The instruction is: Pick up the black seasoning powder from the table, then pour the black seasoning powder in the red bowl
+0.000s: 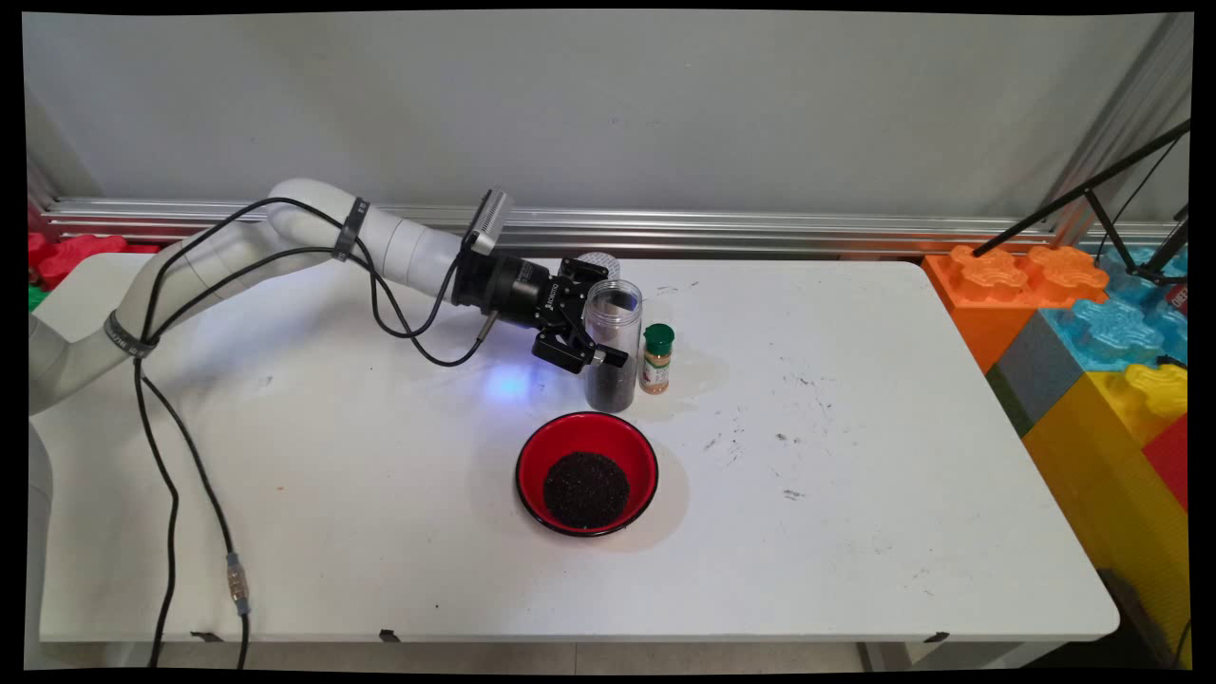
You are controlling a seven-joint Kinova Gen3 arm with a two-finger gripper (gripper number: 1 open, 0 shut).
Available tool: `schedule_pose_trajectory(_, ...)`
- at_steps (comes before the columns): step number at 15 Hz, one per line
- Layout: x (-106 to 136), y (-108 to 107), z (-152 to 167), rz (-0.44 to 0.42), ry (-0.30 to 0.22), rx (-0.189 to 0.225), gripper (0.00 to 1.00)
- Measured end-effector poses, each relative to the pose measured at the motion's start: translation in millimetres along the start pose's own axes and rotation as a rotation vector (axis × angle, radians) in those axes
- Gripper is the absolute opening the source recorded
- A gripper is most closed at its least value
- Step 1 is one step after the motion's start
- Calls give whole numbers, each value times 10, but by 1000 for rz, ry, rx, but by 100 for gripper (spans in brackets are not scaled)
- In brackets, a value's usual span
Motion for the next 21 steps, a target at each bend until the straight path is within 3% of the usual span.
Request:
schedule_pose_trajectory(4, 0, 13, -10, 6, 1, 5, 100)
schedule_pose_trajectory(5, 2, 16, -15, 7, 1, 7, 0)
schedule_pose_trajectory(15, 57, 39, -73, 9, -6, 17, 0)
schedule_pose_trajectory(21, 371, 27, -204, -2, -3, 45, 0)
